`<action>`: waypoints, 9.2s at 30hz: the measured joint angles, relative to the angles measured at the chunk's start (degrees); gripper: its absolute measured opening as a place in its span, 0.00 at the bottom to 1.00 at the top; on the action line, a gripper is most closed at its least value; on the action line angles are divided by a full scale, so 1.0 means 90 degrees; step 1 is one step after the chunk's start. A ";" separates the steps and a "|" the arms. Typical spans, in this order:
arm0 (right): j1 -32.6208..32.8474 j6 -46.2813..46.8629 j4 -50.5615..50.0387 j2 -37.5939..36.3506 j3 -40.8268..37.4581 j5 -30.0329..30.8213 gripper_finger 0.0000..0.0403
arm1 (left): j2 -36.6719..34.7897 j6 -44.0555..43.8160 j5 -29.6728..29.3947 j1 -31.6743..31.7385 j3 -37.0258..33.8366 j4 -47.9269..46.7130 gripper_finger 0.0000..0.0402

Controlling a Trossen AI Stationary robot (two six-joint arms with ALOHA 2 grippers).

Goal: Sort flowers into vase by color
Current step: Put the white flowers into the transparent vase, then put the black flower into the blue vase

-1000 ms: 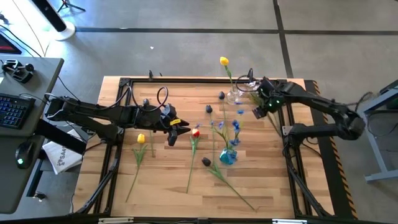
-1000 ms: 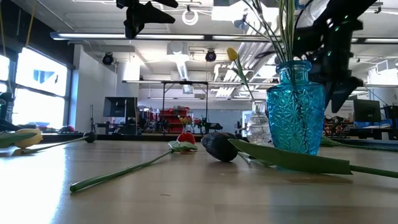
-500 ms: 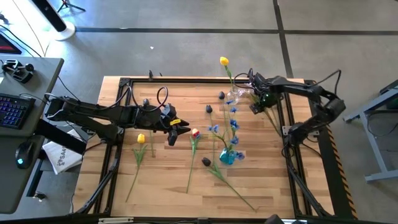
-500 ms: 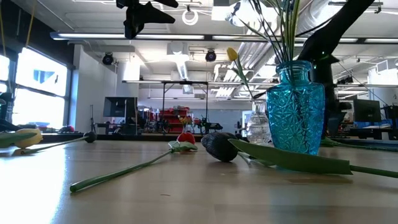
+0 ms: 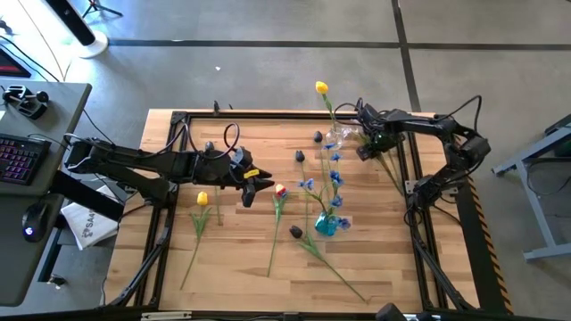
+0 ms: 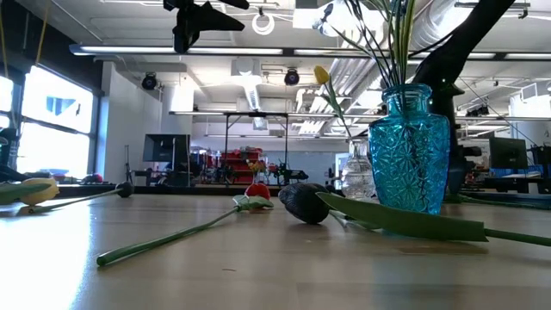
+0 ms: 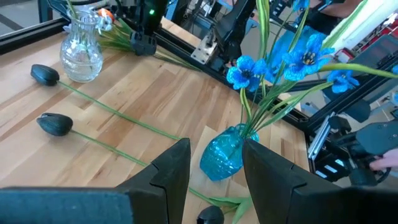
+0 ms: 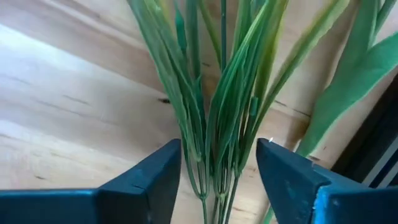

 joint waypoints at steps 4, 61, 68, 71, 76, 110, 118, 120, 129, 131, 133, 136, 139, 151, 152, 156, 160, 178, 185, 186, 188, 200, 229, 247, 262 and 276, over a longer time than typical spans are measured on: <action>0.0000 0.0098 0.0046 0.0000 0.0000 0.0027 0.39 | 0.0000 -0.0002 -0.0002 0.0000 0.0000 0.0002 0.33; 0.0649 0.0642 0.2749 -0.5704 -0.0002 -0.0793 0.00 | 0.0000 0.0000 0.0071 -0.0018 0.0000 0.0120 0.33; 0.1193 -0.0239 0.5039 -0.5789 0.0012 -0.1064 0.00 | 0.0000 0.0000 0.0071 -0.0017 0.0000 0.0122 0.33; 0.1371 -0.0605 0.5127 -0.5404 0.0012 -0.0922 0.00 | 0.0000 0.0000 0.0071 -0.0017 0.0000 0.0122 0.33; 0.1505 -0.1028 0.5201 -0.4618 0.0005 -0.0840 0.00 | 0.0000 0.0000 0.0071 -0.0017 0.0000 0.0122 0.33; 0.1528 -0.1411 0.4485 -0.3517 0.0000 -0.1301 0.45 | 0.0000 0.0000 0.0068 -0.0012 0.0000 0.0120 0.33; 0.1523 -0.1382 0.3222 -0.3976 0.0018 -0.1511 0.62 | 0.0000 0.0000 0.0068 -0.0012 0.0000 0.0118 0.33; 0.1523 -0.1401 0.2717 -0.4067 0.0142 -0.1510 0.65 | 0.0000 0.0000 0.0068 -0.0010 0.0000 0.0119 0.33; 0.1523 -0.1687 0.0440 -0.4184 0.1469 -0.1510 0.68 | 0.0000 0.0000 0.0069 -0.0011 0.0000 0.0117 0.33; 0.1523 -0.1685 -0.0150 -0.4184 0.1826 -0.1508 0.68 | 0.0000 0.0000 0.0071 -0.0012 0.0000 0.0117 0.33; 0.1523 -0.1582 -0.0797 -0.4184 0.2181 -0.1508 0.68 | 0.0000 0.0000 0.0069 -0.0010 0.0000 0.0115 0.33; 0.1523 -0.1099 -0.1551 -0.4225 0.2621 -0.1510 0.68 | 0.0000 0.0000 0.0069 -0.0011 0.0000 0.0108 0.33; 0.1580 -0.0552 -0.2083 -0.4389 0.2885 -0.1517 0.68 | 0.0000 0.0000 0.0071 -0.0012 0.0000 0.0057 0.33; 0.2721 0.1658 -0.2551 -0.5470 0.2160 -0.1455 0.68 | 0.0000 -0.0346 0.0206 -0.0051 0.0000 -0.0519 0.33; 0.2833 0.1819 -0.2546 -0.5540 0.2035 -0.1453 0.68 | 0.0000 -0.0392 0.0224 -0.0081 0.0000 -0.0671 0.33; 0.3262 0.2357 -0.2473 -0.5721 0.1471 -0.1439 0.68 | 0.0000 -0.0781 0.0244 -0.0255 0.0000 -0.1353 0.31; 0.3721 0.2829 -0.2029 -0.5802 0.0866 -0.1437 0.68 | 0.0000 -0.1512 0.0243 -0.0471 0.0000 -0.2036 0.29; 0.5301 0.3796 -0.0148 -0.5815 -0.0420 -0.1028 0.68 | -0.0002 -0.4456 0.0339 0.2033 -0.0519 -0.6350 0.29; 0.5750 0.4130 0.0087 -0.5853 -0.0420 -0.0854 0.68 | -0.0002 -0.3443 0.0109 0.3677 -0.1126 -0.5650 0.45; 0.5830 0.4196 0.0135 -0.5853 -0.0420 -0.0813 0.68 | -0.0002 -0.3318 0.0020 0.3801 -0.1191 -0.5366 0.46; 0.5996 0.4339 0.0209 -0.5850 -0.0420 -0.0768 0.68 | -0.0002 -0.3150 -0.0093 0.3997 -0.1348 -0.4865 0.47; 0.7057 0.5232 0.1001 -0.5848 -0.0420 0.0130 0.68 | 0.0498 -0.2907 -0.0609 0.4498 -0.1976 -0.3467 0.39; 0.7953 0.3608 0.2386 -0.5082 0.1615 0.1852 0.68 | -0.1174 -0.0105 -0.1332 0.2270 -0.0995 -0.2156 0.00; 0.7373 0.1040 0.2039 -0.1839 0.5115 0.0901 0.68 | 0.0170 0.3400 -0.1410 0.0004 0.2275 0.0790 0.00; 0.7019 -0.0517 0.1856 0.0258 0.7629 0.1837 0.48 | 0.0903 0.4005 -0.1105 -0.0353 0.3172 0.0600 0.00; 0.6936 -0.0532 0.1842 0.0331 0.7652 0.1510 0.04 | 0.0906 0.4004 -0.1081 -0.0389 0.3177 0.0600 0.02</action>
